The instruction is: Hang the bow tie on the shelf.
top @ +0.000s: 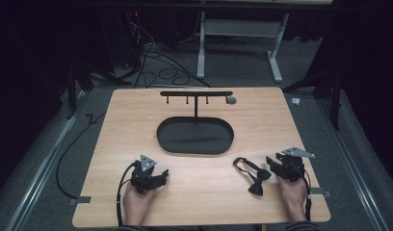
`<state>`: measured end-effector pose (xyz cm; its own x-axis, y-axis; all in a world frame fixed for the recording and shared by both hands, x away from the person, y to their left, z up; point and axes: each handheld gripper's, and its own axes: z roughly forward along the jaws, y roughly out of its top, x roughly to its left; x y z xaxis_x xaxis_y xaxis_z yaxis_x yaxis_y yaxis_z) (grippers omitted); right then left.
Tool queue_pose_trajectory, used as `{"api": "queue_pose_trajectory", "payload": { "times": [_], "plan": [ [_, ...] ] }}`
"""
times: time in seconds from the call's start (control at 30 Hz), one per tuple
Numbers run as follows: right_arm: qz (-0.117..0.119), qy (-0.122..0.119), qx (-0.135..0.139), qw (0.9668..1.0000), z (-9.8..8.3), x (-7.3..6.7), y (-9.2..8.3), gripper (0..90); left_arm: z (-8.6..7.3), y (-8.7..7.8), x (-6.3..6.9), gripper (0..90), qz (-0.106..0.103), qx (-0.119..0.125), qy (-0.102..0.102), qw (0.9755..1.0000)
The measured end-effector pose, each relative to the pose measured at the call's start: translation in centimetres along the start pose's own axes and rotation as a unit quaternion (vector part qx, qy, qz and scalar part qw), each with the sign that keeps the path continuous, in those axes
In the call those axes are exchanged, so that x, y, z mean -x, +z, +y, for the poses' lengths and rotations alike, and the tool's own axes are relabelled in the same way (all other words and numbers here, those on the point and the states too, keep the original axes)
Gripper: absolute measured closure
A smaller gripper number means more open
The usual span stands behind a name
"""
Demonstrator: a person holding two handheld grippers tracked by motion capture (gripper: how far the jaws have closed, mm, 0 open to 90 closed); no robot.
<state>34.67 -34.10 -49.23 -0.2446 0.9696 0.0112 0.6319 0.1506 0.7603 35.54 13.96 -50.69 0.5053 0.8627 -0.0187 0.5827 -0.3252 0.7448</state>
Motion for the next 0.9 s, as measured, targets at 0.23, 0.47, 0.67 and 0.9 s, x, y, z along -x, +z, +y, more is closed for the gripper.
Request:
{"api": "queue_pose_trajectory", "payload": {
  "times": [0.23,0.47,0.67,0.9],
  "plan": [
    [0.022,-0.004,0.009,0.9997,0.1,-0.4,-0.7,56.8,0.0,0.0,0.0,30.7,0.0,0.0,0.0,1.0],
    [0.042,-0.009,0.014,0.999,0.4,-1.0,-1.1,57.7,0.0,0.0,0.0,30.7,0.0,0.0,0.0,1.0],
    [0.057,-0.015,0.018,0.9981,0.7,-1.6,-1.3,58.3,0.0,0.0,0.0,30.7,0.0,0.0,0.0,1.0],
    [0.073,-0.029,0.018,0.9967,1.1,-2.5,-1.3,58.3,0.0,0.0,0.0,30.7,0.0,0.0,0.0,1.0]
  ]
}}
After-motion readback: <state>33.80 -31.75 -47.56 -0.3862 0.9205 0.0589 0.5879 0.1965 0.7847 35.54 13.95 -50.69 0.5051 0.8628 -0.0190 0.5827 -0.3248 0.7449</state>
